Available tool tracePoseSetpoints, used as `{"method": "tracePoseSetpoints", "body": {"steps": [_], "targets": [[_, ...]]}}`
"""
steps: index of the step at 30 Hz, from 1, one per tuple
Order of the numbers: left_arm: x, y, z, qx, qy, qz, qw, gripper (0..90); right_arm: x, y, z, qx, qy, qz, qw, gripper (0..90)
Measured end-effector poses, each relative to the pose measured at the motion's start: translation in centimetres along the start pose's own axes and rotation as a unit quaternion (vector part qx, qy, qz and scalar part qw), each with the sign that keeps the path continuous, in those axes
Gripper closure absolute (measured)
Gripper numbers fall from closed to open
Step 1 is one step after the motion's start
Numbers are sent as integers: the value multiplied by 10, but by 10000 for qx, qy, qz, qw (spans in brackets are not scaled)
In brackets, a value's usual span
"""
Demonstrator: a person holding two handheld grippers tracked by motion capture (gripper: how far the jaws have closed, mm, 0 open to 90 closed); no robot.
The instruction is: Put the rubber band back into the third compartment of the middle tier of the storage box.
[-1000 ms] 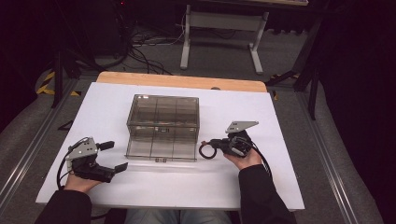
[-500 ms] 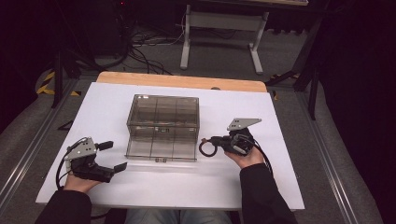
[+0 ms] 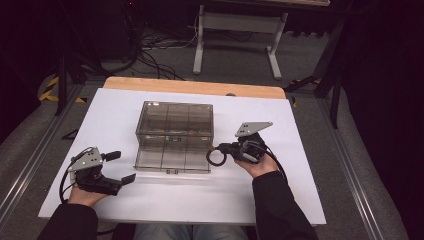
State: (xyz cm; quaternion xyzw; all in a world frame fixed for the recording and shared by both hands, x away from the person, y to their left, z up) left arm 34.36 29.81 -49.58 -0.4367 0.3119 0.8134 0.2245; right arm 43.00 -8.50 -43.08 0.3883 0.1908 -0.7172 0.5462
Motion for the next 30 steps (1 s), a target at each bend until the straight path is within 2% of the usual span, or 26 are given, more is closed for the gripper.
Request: {"method": "tracePoseSetpoints", "body": {"steps": [2, 4, 8, 9, 10, 12, 14, 15, 16, 17, 18, 24, 26, 27, 29, 30], "targets": [[0, 0, 0, 0, 2, -5, 10000, 24, -4, -2, -1, -6, 5, 37, 10000, 872], [-1, -2, 1, -56, -1, -141, 9999, 24, -7, -3, -2, -14, -6, 81, 10000, 871], [-1, -1, 1, -49, 16, -109, 9999, 24, -13, -4, -6, -34, 4, 131, 9999, 871], [0, 0, 1, -15, 12, -37, 10000, 24, -15, -5, -7, -39, 1, 143, 9999, 871], [-1, -2, 1, -62, 4, -159, 9999, 24, -16, -5, -8, -49, -4, 163, 9999, 871], [0, 0, 0, 3, 3, 18, 10000, 24, -17, -6, -11, -64, -17, 196, 9998, 871], [0, 0, 0, 4, 3, 20, 10000, 24, -19, -7, -14, -81, -28, 212, 9997, 871], [-1, -2, 1, -45, 3, -121, 9999, 24, -20, -7, -16, -81, -39, 224, 9997, 871], [-1, -2, 1, -67, 12, -153, 9999, 24, -20, -7, -17, -82, -37, 236, 9997, 871], [-1, -1, 1, -55, 22, -89, 9999, 24, -21, -7, -18, -110, -35, 233, 9997, 871], [-1, -2, 1, -64, 8, -158, 9999, 24, -22, -7, -19, -112, -37, 237, 9997, 871], [-1, -2, 1, -62, 8, -158, 9999, 24, -25, -8, -26, -145, -49, 274, 9995, 871], [-1, -2, 1, -57, 28, -106, 9999, 24, -25, -9, -29, -154, -69, 290, 9994, 871], [0, 0, 1, -8, 37, 1, 10000, 24, -26, -9, -30, -164, -75, 278, 9995, 871], [-1, 0, 1, -8, 41, -6, 10000, 24, -26, -9, -34, -160, -99, 294, 9994, 869], [-1, -2, 1, -46, 41, -86, 9999, 24, -26, -9, -35, -156, -107, 304, 9994, 870]]}}
Point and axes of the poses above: each handheld gripper's, and its own axes: z roughly backward along the jaws, x roughly out of its underside, y roughly to its right, the point moved 4 cm from there along -z, roughly forward along the jaws, and after that the axes turned 13 degrees about z, right-handed, at the moved point
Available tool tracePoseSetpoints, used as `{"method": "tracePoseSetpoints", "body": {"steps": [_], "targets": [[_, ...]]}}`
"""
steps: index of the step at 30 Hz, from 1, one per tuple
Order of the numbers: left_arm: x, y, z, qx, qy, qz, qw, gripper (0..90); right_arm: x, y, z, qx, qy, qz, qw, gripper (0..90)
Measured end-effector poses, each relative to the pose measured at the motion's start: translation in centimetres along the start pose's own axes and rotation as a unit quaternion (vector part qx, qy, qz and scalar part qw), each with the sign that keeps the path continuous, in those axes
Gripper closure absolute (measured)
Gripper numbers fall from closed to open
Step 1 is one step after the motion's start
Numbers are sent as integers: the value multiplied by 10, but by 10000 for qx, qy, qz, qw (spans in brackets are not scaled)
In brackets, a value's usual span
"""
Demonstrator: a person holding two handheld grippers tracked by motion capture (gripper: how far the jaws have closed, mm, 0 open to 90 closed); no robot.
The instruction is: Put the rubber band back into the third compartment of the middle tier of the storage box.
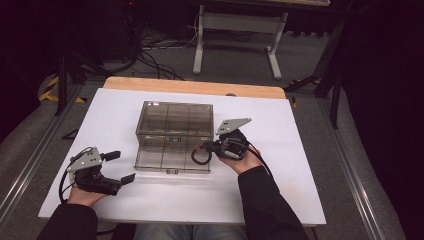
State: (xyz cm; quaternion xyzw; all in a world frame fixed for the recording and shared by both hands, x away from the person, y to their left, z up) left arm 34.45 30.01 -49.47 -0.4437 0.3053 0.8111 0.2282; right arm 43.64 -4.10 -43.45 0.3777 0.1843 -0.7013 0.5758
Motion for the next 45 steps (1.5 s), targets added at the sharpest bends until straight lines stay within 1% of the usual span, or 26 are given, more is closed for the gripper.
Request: {"method": "tracePoseSetpoints", "body": {"steps": [5, 6, 7, 8, 9, 10, 13, 14, 15, 30, 35, 45], "targets": [[0, 0, 0, 13, -2, 17, 10000, 24, -1, -1, -7, -1, -56, 31, 10000, 870], [1, 1, 0, 40, 3, 85, 10000, 24, -1, -2, -8, 10, -71, 51, 10000, 870], [1, 2, 0, 50, 15, 99, 9999, 24, -1, -2, -9, 15, -88, 53, 9999, 870], [1, 2, 0, 49, 16, 98, 9999, 24, -1, -2, -10, 10, -92, 63, 9999, 870], [0, 1, 0, 26, -4, 37, 10000, 24, -1, -3, -11, 11, -99, 76, 9999, 870], [1, 1, 0, 41, 0, 86, 10000, 24, -1, -3, -12, 8, -107, 79, 9999, 870], [1, 1, 0, 42, 3, 84, 10000, 24, 0, -4, -16, 8, -137, 84, 9999, 870], [0, 0, 0, 21, -1, 29, 10000, 24, 0, -5, -17, 6, -147, 84, 9999, 870], [0, 0, 0, 17, -6, 16, 10000, 24, 0, -5, -18, -3, -149, 83, 9999, 870], [0, 0, 0, 34, -11, 34, 10000, 24, 7, -9, -34, -81, -306, 105, 9994, 868], [0, 0, 0, 27, -8, 35, 10000, 24, 9, -9, -36, -108, -341, 102, 9993, 867], [0, 0, 0, 29, -20, 29, 10000, 24, 12, -8, -37, -76, -368, 62, 9993, 848]]}}
Point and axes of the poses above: each handheld gripper's, and its own axes: z roughly backward along the jaws, x roughly out of its underside, y roughly to its right, the point moved 4 cm from there along -z, roughly forward along the jaws, and after that the axes turned 13 degrees about z, right-handed, at the moved point
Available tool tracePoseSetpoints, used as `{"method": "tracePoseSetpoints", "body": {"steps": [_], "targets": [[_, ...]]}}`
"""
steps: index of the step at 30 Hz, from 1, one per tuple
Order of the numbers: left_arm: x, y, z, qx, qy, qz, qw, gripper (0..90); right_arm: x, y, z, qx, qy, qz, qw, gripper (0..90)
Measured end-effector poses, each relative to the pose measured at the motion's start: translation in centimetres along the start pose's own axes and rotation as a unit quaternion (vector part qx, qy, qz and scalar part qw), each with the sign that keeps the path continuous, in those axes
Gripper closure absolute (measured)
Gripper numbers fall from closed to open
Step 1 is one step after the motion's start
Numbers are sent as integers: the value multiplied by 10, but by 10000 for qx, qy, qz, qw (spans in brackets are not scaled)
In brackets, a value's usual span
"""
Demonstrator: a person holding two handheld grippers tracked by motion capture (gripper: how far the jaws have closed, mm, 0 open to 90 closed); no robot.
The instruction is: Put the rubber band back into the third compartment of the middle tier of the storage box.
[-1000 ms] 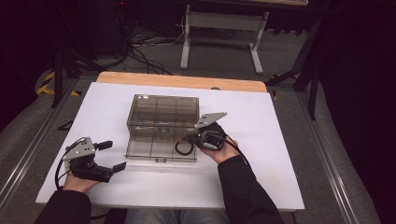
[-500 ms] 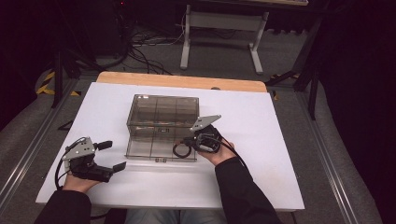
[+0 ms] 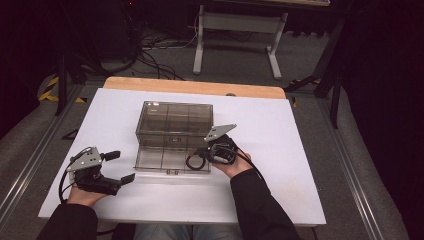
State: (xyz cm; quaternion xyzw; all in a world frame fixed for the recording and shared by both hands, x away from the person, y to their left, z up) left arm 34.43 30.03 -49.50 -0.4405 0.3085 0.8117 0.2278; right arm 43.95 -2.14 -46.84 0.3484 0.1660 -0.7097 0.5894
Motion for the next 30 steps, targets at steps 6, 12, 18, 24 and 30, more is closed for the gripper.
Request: {"method": "tracePoseSetpoints", "body": {"steps": [6, 12, 18, 24, 30], "targets": [[0, 0, 0, -7, 6, -7, 10000, 24, 0, 0, 2, -58, 73, -38, 9999, 645], [0, 0, 0, -3, 3, -9, 10000, 24, -1, 0, 7, -14, 205, -70, 9998, 588], [0, 0, 0, -7, 7, -12, 10000, 24, -5, -1, 17, -77, 488, -227, 9985, 535], [0, 0, 0, 4, 9, 11, 10000, 24, -10, -3, 25, -244, 702, -423, 9963, 504], [-1, -1, 1, -33, 29, -72, 10000, 24, -15, -8, 28, -333, 760, -441, 9956, 485]]}}
Point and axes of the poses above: each handheld gripper's, and its own axes: z roughly backward along the jaws, x roughly out of its underside, y roughly to its right, the point moved 4 cm from there along -z, roughly forward along the jaws, and after that the axes turned 13 degrees about z, right-handed, at the moved point
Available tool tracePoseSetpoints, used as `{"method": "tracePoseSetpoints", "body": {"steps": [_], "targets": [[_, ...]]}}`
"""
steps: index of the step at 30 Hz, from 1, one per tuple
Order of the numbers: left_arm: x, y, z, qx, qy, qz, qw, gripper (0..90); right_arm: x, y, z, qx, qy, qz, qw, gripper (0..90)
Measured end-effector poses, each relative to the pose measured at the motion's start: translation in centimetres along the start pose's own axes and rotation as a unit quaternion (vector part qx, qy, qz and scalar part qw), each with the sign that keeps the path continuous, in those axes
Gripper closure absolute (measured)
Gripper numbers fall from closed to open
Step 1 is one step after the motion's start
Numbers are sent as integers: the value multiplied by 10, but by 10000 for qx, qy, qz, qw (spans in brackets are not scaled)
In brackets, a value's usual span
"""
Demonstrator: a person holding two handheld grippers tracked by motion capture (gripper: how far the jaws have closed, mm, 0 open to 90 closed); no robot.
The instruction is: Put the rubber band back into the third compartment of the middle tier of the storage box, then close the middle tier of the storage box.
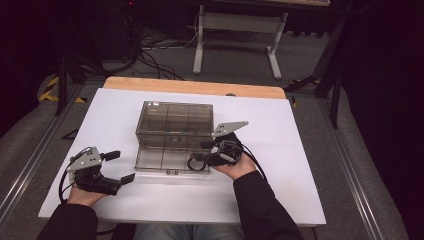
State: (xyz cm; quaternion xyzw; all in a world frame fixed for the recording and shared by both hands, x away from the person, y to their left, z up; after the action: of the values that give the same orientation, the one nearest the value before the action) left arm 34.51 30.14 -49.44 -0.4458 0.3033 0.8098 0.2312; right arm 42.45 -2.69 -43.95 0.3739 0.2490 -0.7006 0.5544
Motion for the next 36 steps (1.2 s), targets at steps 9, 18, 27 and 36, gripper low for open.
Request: {"method": "tracePoseSetpoints", "body": {"steps": [9, 18, 27, 36], "targets": [[1, 2, -1, 63, 3, 157, 9999, 24, -9, -15, -4, -206, 35, 98, 9997, 472], [1, 2, 0, 58, 8, 160, 9999, 24, -16, -29, -16, -416, -6, 238, 9989, 459], [0, 0, 0, 46, 10, 100, 9999, 24, -17, -41, -26, -571, -35, 318, 9979, 456], [0, 0, 0, 54, 9, 109, 9999, 24, -14, -48, -37, -709, -165, 388, 9966, 456]]}}
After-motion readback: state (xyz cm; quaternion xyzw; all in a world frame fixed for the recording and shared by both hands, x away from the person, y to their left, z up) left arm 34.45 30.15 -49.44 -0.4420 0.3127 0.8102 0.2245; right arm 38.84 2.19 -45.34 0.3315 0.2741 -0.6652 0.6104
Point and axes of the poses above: each handheld gripper's, and its own axes: z roughly backward along the jaws, x roughly out of its underside, y roughly to its right, the point moved 4 cm from there along -z, roughly forward along the jaws, and after that the axes turned 13 degrees about z, right-handed, at the moved point
